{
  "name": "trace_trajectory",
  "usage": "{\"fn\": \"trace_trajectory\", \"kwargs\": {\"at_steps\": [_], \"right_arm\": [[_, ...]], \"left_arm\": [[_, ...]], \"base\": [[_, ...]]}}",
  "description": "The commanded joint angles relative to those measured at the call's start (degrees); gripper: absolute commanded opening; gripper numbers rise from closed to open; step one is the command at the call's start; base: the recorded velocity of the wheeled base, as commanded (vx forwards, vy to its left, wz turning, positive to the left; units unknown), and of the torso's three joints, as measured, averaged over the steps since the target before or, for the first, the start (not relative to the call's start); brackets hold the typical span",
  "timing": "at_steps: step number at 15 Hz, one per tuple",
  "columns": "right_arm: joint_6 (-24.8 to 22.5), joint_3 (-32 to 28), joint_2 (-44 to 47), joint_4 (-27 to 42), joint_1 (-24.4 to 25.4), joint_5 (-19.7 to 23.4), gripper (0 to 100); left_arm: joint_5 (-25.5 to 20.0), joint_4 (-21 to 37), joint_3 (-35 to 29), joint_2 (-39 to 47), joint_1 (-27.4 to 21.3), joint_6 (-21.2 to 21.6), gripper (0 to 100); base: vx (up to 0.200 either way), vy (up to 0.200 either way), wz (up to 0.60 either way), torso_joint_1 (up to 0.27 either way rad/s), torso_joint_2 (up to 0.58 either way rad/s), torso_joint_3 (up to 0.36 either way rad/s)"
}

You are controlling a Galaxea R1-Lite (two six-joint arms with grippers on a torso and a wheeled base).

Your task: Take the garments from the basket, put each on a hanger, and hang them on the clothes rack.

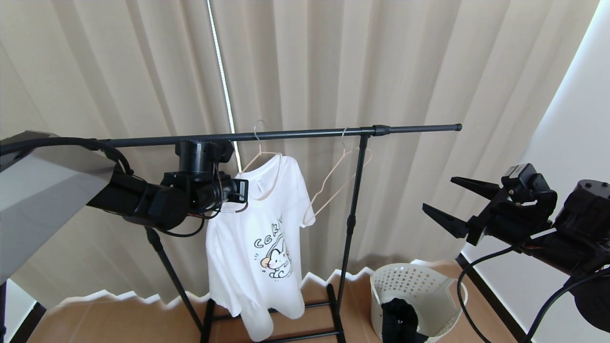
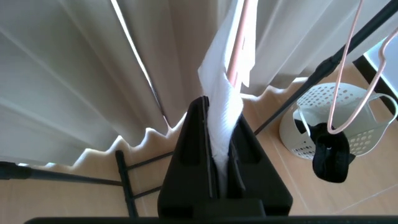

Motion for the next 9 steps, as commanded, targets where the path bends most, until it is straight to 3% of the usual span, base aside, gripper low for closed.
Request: {"fn": "trace_trajectory", "kwargs": {"at_steps": [1,9], "right_arm": [[-0.1,0.0,0.1,0.0,0.0,0.0,100],[0.0,-0.1,0.2,0.0,-0.1,0.0,100]], "left_arm": [[0.1,-1.0,-0.2,0.9,0.0,-0.5,0],[0.1,-1.3,-0.2,3.4,-0.1,-1.1,0]], "base": [[0.0,0.0,0.0,0.0,0.0,0.0],[0.0,0.0,0.0,0.0,0.0,0.0]]}}
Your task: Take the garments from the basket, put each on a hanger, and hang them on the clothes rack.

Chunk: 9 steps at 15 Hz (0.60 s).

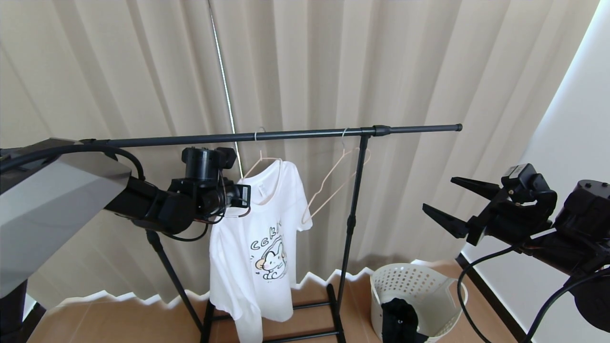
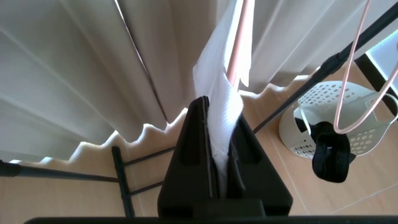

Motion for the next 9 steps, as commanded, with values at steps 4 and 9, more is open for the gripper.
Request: {"fn": "trace_trajectory", "kwargs": {"at_steps": [4,9], "right_arm": [[0.0,-0.1,0.2,0.0,0.1,0.0,100],[-0.1,0.0,0.2,0.0,0.0,0.0,100]], "left_arm": [[0.0,-0.1,-0.2,1.6,-0.1,-0.2,0],[0.0,-0.1,-0.7,2.1,0.0,-0.2,0]], "base": [[0.0,0.0,0.0,0.0,0.0,0.0],[0.0,0.0,0.0,0.0,0.0,0.0]]}}
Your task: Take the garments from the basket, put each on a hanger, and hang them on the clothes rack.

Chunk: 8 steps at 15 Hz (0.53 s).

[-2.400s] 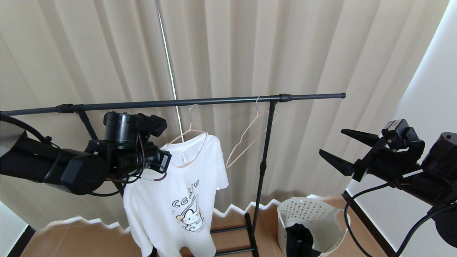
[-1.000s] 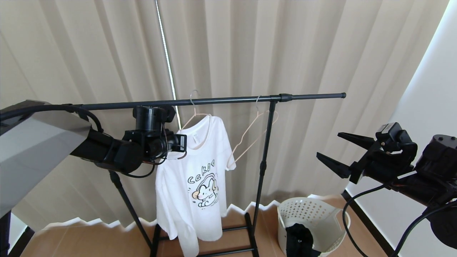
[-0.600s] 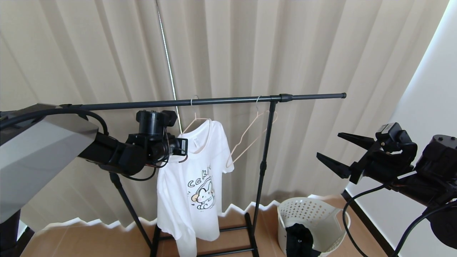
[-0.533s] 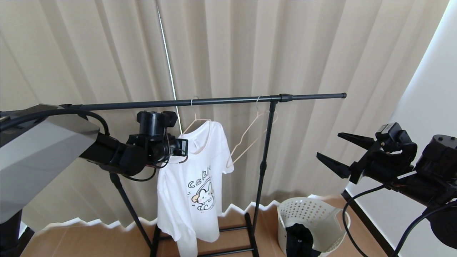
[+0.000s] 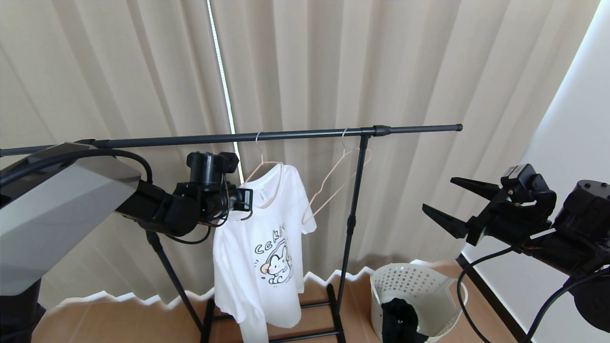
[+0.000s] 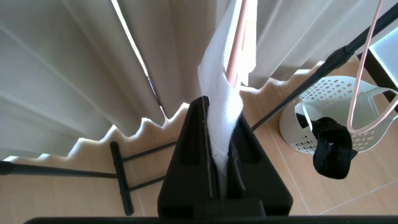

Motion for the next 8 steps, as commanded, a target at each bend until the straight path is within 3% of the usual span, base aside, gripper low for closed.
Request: {"fn": "trace_trajectory", "kwargs": {"at_steps": [1,2,3,8], "right_arm": [[0.0,0.0,0.1,0.0,-0.1,-0.1,100],[0.0,0.0,0.1,0.0,0.0,0.0,100],[0.0,0.0,0.1,0.0,0.0,-0.1,100],[0.0,0.0,0.1,0.0,0.0,-0.1,100]], "left_arm": [[0.0,0.1,0.0,0.1,0.1,0.0,0],[0.0,0.1,0.1,0.1,0.1,0.0,0],[0.0,0.1,0.1,0.1,0.1,-0.4,100],[0.1,0.1,0.2,-0.2,0.3,-1.1,100]], "base": [[0.0,0.0,0.0,0.0,0.0,0.0],[0.0,0.0,0.0,0.0,0.0,0.0],[0.0,0.0,0.0,0.0,0.0,0.0],[0.0,0.0,0.0,0.0,0.0,0.0]]}}
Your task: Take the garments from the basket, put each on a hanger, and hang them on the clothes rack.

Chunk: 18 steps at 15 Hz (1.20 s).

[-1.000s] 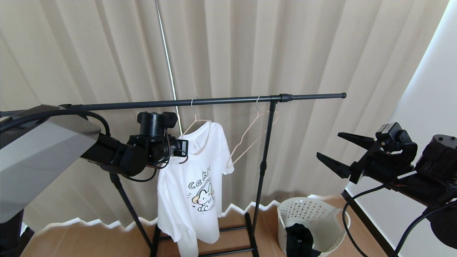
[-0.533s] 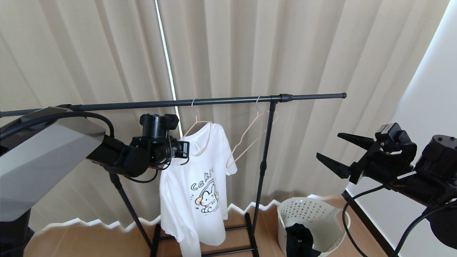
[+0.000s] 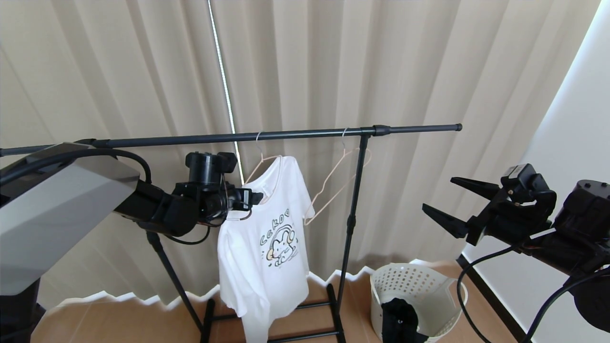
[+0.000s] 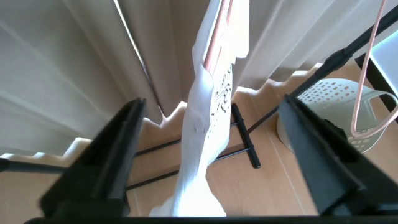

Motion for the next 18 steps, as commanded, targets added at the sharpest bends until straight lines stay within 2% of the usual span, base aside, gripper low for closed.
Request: {"fn": "trace_trajectory", "kwargs": {"at_steps": [1,3,6,8,9,10,11,12,13,16,18], "right_arm": [[0.0,0.0,0.1,0.0,0.0,0.0,100],[0.0,0.0,-0.1,0.0,0.0,0.1,100],[0.0,0.7,-0.9,-0.2,0.1,0.1,100],[0.1,2.6,-4.0,-0.1,1.6,-1.9,100],[0.2,3.7,-5.6,0.0,3.0,-4.8,100],[0.2,5.6,-8.6,0.2,6.9,-12.3,100],[0.3,6.1,-9.4,0.3,7.9,-14.2,100],[1.6,9.6,-14.2,1.1,11.5,-21.9,100],[3.4,13.2,-19.5,3.2,12.8,-26.1,100],[3.8,17.4,-32.5,13.4,12.8,-27.9,100],[3.9,20.4,-43.2,25.7,12.8,-28.2,100]], "left_arm": [[0.8,0.0,0.3,-0.5,0.2,0.0,100],[1.3,0.1,3.2,-3.3,0.2,0.1,100],[1.5,0.0,14.2,-14.3,1.2,0.5,100],[1.5,-1.3,22.4,-22.4,1.6,0.4,100],[1.6,-2.6,25.9,-25.8,1.4,0.4,100],[1.6,-5.5,33.4,-31.5,1.1,0.7,100],[1.6,-6.0,35.1,-32.8,1.1,0.8,100],[1.5,-8.5,42.0,-38.3,1.1,1.7,100],[1.3,-9.9,48.0,-43.0,1.2,1.9,100],[1.1,-10.4,58.8,-52.8,0.9,1.9,100],[0.6,-10.3,66.5,-62.0,0.9,1.8,100]], "base": [[0.0,0.0,0.0,0.0,0.0,0.0],[0.0,0.0,0.0,0.0,0.0,0.0],[0.0,0.0,0.0,0.0,0.0,0.0],[0.0,0.0,0.0,0.0,0.0,0.0],[0.0,0.0,0.0,0.0,0.0,0.0],[0.0,0.0,0.0,0.0,0.0,0.0],[0.0,0.0,0.0,0.0,0.0,0.0],[0.0,0.0,0.0,0.0,0.0,0.0],[0.0,0.0,0.0,0.0,0.0,0.0],[0.0,0.0,0.0,0.0,0.0,0.0],[0.0,0.0,0.0,0.0,0.0,0.0]]}}
